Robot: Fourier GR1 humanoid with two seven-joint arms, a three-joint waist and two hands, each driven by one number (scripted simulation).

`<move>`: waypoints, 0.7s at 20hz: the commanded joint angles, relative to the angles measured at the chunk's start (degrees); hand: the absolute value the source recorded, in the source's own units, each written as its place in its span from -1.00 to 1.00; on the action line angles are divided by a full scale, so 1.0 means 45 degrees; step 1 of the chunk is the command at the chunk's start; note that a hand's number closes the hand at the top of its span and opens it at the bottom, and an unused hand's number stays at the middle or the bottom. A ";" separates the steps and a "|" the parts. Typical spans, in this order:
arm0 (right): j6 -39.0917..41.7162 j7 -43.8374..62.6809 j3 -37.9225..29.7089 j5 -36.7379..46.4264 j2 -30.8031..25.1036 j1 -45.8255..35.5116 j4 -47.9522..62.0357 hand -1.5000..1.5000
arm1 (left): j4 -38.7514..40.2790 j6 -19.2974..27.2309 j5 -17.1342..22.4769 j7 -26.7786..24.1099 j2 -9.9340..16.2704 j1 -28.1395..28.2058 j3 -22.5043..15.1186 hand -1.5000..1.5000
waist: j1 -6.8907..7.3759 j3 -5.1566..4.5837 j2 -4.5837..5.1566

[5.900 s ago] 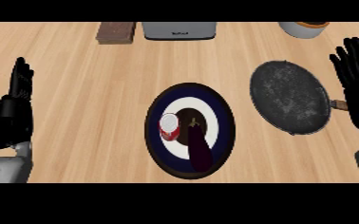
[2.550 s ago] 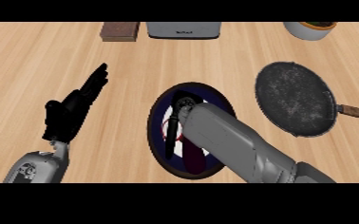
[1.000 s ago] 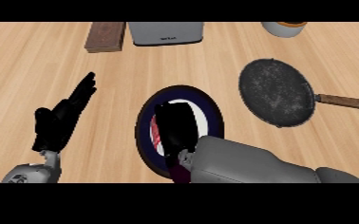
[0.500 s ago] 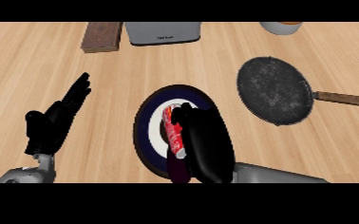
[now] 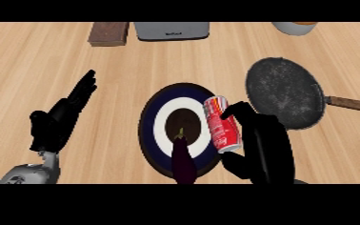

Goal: Pick the can from the plate and place it in the pan

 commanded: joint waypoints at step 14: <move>-0.4411 -0.7439 -0.5183 -0.4454 -0.0561 0.1137 0.7575 1.00 | -0.0231 -0.0874 0.0020 0.0363 -0.0193 -0.0567 0.0191 0.00 | 0.0859 -0.0002 0.0171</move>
